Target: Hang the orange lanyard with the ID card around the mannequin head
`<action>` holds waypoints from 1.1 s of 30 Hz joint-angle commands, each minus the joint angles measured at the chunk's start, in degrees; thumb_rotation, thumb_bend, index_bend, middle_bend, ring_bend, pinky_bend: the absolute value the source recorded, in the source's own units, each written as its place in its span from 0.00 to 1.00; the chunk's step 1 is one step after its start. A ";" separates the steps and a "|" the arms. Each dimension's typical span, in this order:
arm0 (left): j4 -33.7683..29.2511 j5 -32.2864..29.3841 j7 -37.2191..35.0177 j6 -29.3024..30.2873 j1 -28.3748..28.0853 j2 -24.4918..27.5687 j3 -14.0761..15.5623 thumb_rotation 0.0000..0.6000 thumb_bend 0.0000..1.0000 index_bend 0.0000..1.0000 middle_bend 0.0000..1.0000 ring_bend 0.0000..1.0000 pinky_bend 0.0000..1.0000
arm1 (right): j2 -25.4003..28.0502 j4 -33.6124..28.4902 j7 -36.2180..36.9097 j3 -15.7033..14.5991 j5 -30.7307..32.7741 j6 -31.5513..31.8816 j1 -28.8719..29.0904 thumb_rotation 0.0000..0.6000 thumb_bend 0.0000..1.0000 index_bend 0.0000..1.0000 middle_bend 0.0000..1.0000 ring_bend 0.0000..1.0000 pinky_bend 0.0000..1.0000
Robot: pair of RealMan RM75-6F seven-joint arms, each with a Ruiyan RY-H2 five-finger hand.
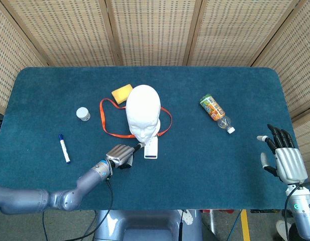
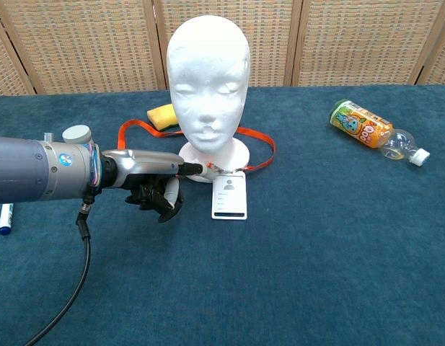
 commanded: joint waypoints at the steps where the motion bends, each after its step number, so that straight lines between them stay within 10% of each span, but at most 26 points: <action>1: 1.26 -3.28 0.84 -0.36 -2.36 -1.25 0.65 1.00 1.00 0.01 0.84 0.79 0.86 | -0.02 0.03 0.09 0.11 -0.06 0.07 -0.08 1.00 0.56 0.25 0.01 0.00 0.00; 33: 5.97 -13.84 0.21 -2.72 -11.32 -4.11 4.25 1.00 1.00 0.03 0.84 0.79 0.85 | -0.09 -0.35 0.53 1.07 -1.42 0.58 -0.89 1.00 0.57 0.24 0.01 0.00 0.00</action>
